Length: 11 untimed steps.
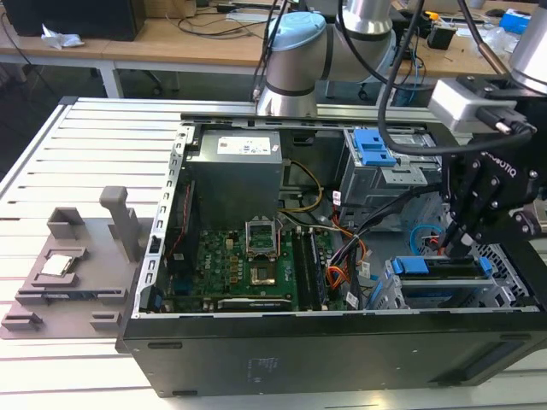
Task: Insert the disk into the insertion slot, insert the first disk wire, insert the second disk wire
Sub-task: 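Insert the second disk wire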
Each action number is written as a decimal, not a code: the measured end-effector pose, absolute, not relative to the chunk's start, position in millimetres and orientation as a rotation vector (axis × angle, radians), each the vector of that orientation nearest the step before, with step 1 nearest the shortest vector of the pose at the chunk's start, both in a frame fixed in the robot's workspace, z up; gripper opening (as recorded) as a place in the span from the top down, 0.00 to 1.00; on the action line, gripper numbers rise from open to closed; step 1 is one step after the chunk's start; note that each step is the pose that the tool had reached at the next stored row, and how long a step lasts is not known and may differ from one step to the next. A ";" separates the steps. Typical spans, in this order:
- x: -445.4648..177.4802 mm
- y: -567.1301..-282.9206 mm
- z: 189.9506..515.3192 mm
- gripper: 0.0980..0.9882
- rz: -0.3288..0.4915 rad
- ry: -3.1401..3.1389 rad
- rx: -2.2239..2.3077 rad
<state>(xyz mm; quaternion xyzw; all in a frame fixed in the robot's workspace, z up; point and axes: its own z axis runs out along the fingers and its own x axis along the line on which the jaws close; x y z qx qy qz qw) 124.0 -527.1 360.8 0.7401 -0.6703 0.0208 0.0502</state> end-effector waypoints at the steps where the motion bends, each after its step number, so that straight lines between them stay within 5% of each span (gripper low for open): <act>1: 124.0 -527.4 359.6 0.93 0.063 -2.049 2.246; 11: 123.9 -527.3 347.2 0.93 0.036 -2.078 2.244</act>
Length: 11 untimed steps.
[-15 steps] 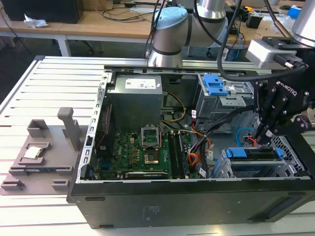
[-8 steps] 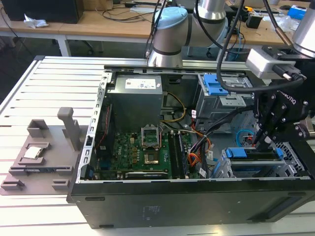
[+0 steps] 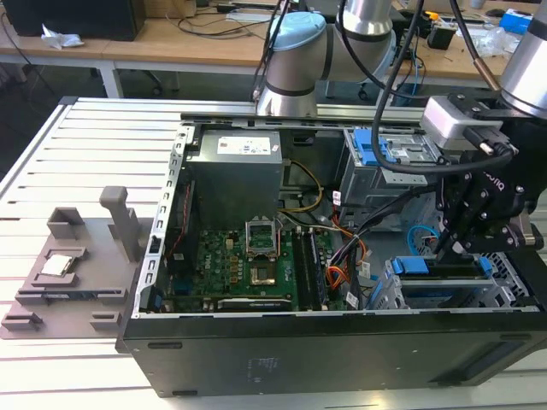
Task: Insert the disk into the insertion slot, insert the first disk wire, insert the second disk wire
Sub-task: 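Insert the second disk wire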
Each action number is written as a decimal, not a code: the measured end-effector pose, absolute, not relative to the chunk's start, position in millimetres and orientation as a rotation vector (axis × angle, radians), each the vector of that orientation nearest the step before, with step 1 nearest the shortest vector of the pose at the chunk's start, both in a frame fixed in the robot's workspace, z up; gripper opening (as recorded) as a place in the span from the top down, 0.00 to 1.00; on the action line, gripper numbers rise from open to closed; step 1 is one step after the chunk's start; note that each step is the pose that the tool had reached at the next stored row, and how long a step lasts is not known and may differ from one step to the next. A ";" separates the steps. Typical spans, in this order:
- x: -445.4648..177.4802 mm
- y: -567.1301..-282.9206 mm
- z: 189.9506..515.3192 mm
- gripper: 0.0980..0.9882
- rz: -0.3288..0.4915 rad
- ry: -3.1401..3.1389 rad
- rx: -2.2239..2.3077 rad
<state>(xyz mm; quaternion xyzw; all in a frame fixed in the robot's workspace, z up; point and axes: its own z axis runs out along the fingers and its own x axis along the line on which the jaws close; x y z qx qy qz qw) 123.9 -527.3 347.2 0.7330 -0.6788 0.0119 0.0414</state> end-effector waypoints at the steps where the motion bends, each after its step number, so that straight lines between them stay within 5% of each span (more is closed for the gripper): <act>1: 123.9 -527.2 346.8 0.93 0.031 -2.080 2.247; 11: 125.2 -527.2 343.3 0.93 0.026 -2.081 2.251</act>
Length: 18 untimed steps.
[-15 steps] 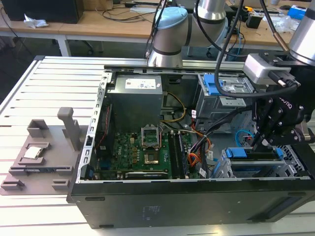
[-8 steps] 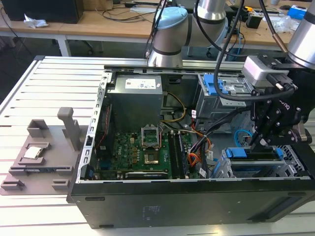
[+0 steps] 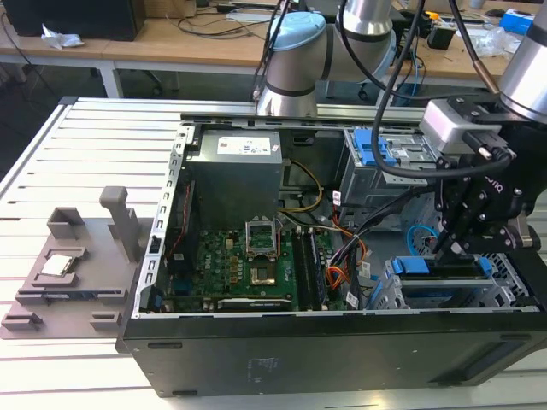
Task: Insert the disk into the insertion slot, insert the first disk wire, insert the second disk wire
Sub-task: 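Insert the second disk wire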
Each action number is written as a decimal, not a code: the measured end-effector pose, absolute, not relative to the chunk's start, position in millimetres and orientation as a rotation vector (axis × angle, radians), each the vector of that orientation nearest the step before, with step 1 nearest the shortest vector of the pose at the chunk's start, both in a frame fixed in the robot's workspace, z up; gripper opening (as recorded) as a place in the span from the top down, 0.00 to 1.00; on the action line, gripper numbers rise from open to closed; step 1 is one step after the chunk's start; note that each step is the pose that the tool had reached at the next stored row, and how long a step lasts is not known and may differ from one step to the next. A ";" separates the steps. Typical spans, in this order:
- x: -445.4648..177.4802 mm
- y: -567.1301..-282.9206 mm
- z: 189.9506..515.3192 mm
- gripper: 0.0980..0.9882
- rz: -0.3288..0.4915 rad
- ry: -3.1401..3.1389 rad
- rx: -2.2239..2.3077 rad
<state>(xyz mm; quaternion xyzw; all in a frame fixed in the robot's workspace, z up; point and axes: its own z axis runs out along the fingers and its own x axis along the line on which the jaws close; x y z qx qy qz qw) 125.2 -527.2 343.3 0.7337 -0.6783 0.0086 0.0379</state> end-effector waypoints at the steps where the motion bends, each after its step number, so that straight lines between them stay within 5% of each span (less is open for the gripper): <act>1: 125.2 -527.3 342.6 0.93 0.026 -2.081 2.251; 14: 124.3 -531.0 335.5 0.93 0.024 -2.082 2.253; 18: 124.2 -531.0 336.8 0.85 0.023 -2.083 2.253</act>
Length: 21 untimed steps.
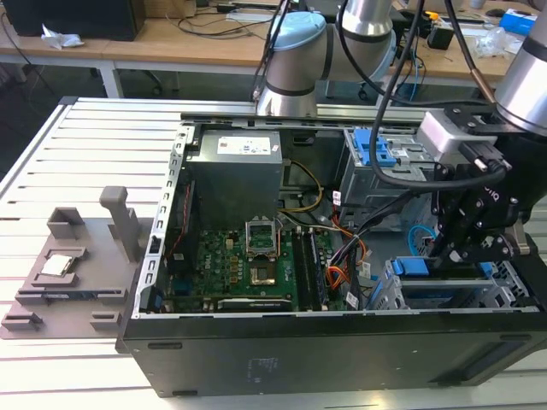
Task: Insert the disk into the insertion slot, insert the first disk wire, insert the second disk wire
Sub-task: 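Insert the second disk wire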
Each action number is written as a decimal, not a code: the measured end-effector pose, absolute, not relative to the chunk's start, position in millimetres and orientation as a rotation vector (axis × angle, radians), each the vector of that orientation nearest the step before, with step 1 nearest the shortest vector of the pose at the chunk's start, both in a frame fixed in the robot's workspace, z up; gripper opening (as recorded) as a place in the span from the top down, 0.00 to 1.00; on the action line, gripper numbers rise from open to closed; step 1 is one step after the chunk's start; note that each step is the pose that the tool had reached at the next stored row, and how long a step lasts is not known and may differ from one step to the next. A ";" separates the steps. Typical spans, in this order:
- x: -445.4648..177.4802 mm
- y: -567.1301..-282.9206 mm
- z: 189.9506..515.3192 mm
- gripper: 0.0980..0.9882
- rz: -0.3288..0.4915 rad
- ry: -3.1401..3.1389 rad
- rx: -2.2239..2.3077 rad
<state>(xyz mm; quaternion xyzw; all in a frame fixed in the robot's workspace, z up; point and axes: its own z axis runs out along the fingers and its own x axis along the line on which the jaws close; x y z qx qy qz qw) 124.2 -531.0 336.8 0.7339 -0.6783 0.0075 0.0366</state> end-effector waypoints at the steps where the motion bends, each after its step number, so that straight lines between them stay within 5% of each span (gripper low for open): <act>1: 124.2 -531.1 339.2 0.85 0.023 -2.083 2.253; 19: 124.2 -530.5 387.7 0.85 0.023 -2.082 2.253; 21: 124.2 -530.3 388.4 0.94 0.022 -2.082 2.254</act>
